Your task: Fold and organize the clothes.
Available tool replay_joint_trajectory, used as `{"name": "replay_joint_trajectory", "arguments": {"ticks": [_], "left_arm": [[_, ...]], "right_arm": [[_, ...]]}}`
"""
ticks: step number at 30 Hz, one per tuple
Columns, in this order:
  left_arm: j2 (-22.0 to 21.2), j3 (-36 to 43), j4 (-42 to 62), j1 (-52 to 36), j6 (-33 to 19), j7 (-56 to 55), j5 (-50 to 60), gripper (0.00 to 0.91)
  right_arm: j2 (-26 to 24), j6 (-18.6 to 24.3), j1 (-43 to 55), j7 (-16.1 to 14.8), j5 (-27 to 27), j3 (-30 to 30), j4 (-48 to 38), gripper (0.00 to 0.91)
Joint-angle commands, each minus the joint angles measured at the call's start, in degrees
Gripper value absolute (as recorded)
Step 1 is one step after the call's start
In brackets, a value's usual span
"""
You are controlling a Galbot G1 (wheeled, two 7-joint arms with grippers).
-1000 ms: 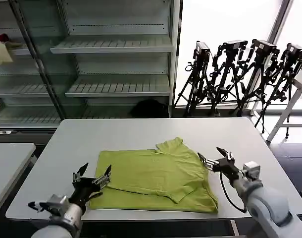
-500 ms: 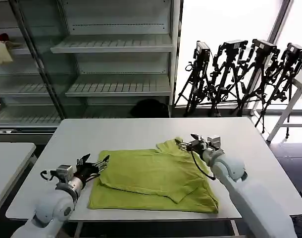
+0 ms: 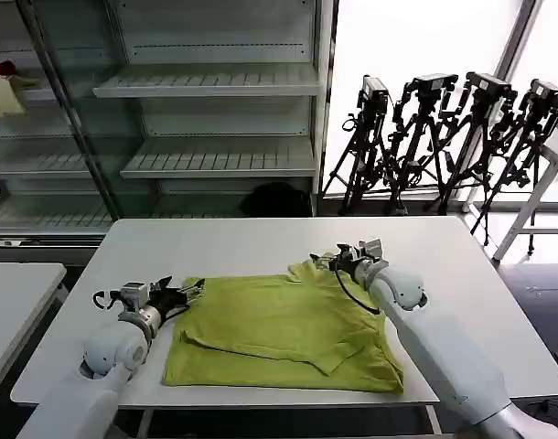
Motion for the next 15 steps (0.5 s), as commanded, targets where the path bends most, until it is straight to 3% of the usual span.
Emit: {"name": "replay_joint_trajectory", "arguments": {"ticks": [1, 2, 4, 6, 10, 15], "left_arm": [[-0.3, 1.9, 5.0, -3.8, 0.7, 0.9, -0.1, 0.907], [-0.4, 1.9, 5.0, -3.7, 0.7, 0.9, -0.1, 0.615], [-0.6, 2.0, 5.0, -3.6, 0.7, 1.0, -0.1, 0.343], [-0.7, 2.0, 4.8, -3.3, 0.7, 1.2, -0.1, 0.161], [-0.8, 1.9, 4.2, -2.5, 0.7, 1.6, -0.1, 0.020], [-0.7, 1.4, 3.2, -1.1, 0.7, 2.3, 0.1, 0.020]], "right_arm": [[1.6, -0.3, 2.3, -1.0, -1.2, -1.4, -3.6, 0.796], [1.6, -0.3, 2.0, -1.3, -1.6, -1.3, -3.7, 0.725], [1.7, -0.3, 1.5, -1.3, -1.9, -1.0, -3.8, 0.595], [1.8, -0.3, 0.9, -1.2, -2.0, -0.4, -3.8, 0.554], [1.5, -0.3, -0.4, -1.7, -2.5, -0.4, -3.5, 0.504], [1.4, -0.2, -1.9, -2.1, -3.0, 0.1, -3.1, 0.383]]}}
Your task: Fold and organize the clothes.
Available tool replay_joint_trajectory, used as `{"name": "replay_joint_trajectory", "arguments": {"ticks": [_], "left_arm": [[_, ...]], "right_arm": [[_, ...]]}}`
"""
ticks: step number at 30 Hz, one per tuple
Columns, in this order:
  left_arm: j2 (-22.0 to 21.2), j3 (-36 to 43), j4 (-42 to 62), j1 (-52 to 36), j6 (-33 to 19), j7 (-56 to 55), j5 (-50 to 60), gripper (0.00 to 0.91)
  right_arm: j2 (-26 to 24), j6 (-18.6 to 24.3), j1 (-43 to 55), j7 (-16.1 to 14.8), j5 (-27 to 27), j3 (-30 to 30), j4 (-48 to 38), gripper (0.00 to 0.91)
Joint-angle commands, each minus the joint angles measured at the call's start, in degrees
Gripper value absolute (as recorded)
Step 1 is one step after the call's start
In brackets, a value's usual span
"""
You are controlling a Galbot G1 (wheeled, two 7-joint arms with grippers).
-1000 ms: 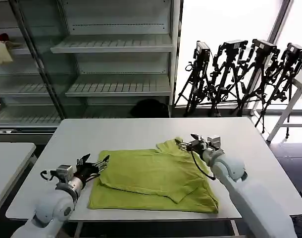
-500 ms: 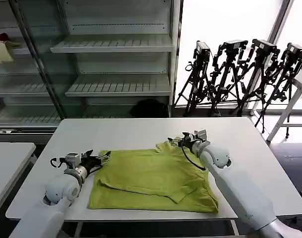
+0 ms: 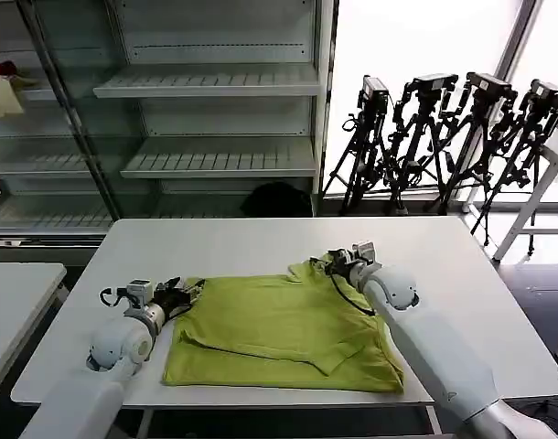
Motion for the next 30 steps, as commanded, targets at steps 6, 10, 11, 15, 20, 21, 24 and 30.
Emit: {"name": "replay_joint_trajectory", "arguments": {"ticks": [6, 10, 11, 15, 20, 21, 24, 30], "left_arm": [[0.0, -0.4, -0.8, 1.9, 0.2, 1.3, 0.7, 0.020], [-0.1, -0.2, -1.5, 1.8, 0.1, 1.2, 0.9, 0.010], [-0.1, -0.2, -1.9, 1.8, 0.1, 1.2, 0.9, 0.010], [0.1, -0.6, -3.1, 1.9, 0.1, 0.5, 0.8, 0.000], [0.8, -1.4, -4.9, 2.2, -0.2, -0.4, 0.0, 0.000], [0.9, -1.6, -5.1, 2.2, -0.2, -0.5, -0.1, 0.000], [1.5, -2.2, -6.4, 2.4, -0.4, -1.2, -1.0, 0.000], [3.0, -3.6, -11.5, 5.5, -0.6, -1.6, -1.9, 0.000]], "right_arm": [[-0.5, -0.1, -3.0, -1.1, -1.4, 0.4, 1.0, 0.181], [-0.8, -0.1, -3.4, -0.9, -1.4, 0.6, 2.5, 0.000], [-0.8, 0.0, -3.5, -0.7, -1.3, 0.9, 3.1, 0.000], [-1.1, 0.2, -3.8, -0.4, -0.8, 1.4, 5.4, 0.000], [-2.7, 1.2, -4.5, 0.4, 0.2, 1.8, 9.8, 0.000], [-2.8, 1.4, -4.5, 0.5, 0.4, 1.9, 10.5, 0.000], [-3.7, 1.9, -4.9, 1.0, 1.9, 2.7, 13.4, 0.000], [-7.0, 2.2, -7.3, 2.1, 4.5, 3.9, 19.8, 0.000]]}}
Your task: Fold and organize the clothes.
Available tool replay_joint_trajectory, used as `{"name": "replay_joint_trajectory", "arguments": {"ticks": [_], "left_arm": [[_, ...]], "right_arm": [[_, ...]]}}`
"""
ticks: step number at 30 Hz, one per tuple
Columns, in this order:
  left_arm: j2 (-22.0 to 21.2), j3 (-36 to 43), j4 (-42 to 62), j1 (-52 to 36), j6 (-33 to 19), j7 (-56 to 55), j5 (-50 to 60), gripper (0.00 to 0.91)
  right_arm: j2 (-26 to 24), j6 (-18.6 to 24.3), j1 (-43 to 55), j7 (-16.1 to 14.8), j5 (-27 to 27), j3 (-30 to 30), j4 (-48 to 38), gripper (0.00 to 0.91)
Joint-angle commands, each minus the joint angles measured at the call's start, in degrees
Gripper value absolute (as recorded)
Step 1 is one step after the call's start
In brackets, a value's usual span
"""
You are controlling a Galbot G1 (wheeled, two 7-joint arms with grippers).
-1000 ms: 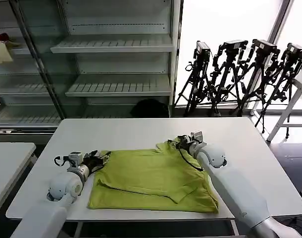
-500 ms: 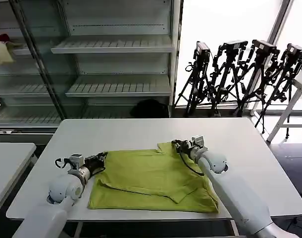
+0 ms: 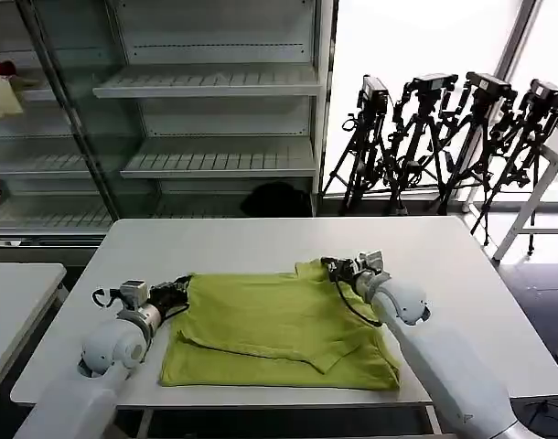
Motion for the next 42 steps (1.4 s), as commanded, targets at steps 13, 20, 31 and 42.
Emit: {"name": "replay_joint_trajectory", "arguments": {"ticks": [13, 20, 31, 42], "left_arm": [[2.9, -6.2, -18.9, 17.2, -1.9, -1.3, 2.2, 0.000], [2.1, -8.2, -22.7, 21.1, -1.1, -4.9, 3.6, 0.000], [0.3, -10.0, -26.1, 29.2, -3.3, -6.4, 12.7, 0.000], [-1.4, -8.1, -27.3, 33.6, -5.1, -6.7, 14.4, 0.010]], "right_arm": [[-14.4, 2.5, -17.9, 0.7, 5.2, 8.5, 26.0, 0.000], [-17.8, 4.1, -26.4, 0.3, 5.1, 11.8, 31.2, 0.000], [-18.4, 5.7, -34.3, 0.1, 4.0, 15.0, 34.8, 0.000], [-21.1, 7.4, -42.0, -0.3, 4.7, 21.9, 37.1, 0.000]]}}
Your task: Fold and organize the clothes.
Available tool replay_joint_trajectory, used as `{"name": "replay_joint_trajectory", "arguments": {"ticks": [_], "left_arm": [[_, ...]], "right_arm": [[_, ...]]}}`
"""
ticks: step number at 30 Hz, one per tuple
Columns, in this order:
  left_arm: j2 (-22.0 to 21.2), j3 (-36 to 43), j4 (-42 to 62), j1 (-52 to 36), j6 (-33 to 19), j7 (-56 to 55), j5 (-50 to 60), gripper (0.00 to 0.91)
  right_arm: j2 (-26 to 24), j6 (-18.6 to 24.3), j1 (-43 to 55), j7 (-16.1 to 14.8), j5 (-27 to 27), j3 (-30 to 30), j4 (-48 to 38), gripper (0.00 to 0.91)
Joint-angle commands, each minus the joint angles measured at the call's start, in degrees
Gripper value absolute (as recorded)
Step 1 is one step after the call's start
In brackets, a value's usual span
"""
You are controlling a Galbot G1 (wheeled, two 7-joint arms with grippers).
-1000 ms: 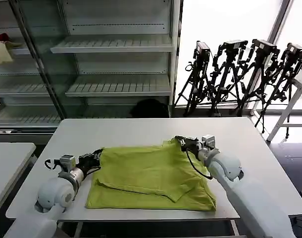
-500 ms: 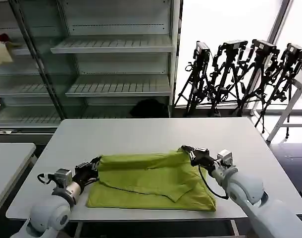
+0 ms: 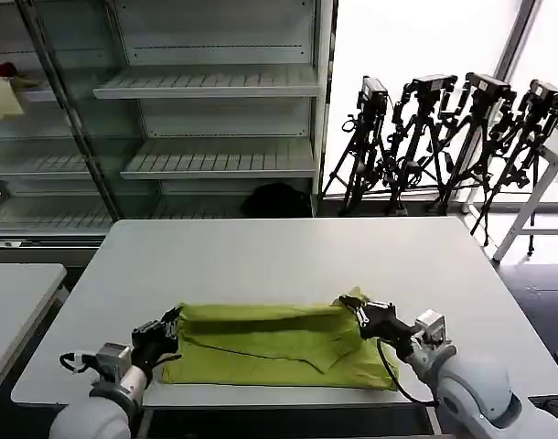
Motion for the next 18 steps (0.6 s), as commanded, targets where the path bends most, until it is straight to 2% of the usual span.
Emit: {"name": "replay_joint_trajectory", "arguments": {"ticks": [1, 6, 18], "left_arm": [[-1.4, 0.3, -1.7, 5.9, -1.5, -1.9, 3.5, 0.010], [-1.0, 0.1, -1.3, 6.0, -1.4, -1.9, 3.4, 0.010], [-1.9, 1.7, 0.2, 6.8, -2.4, -2.6, 5.7, 0.020]], "right_arm": [[-2.5, 1.0, -9.7, 0.3, 0.9, 7.0, 4.6, 0.000], [-2.2, 0.9, -15.0, 1.1, 1.1, 10.4, 7.4, 0.000], [0.6, 2.0, -18.0, 2.6, -0.9, 9.7, 5.4, 0.000]]}}
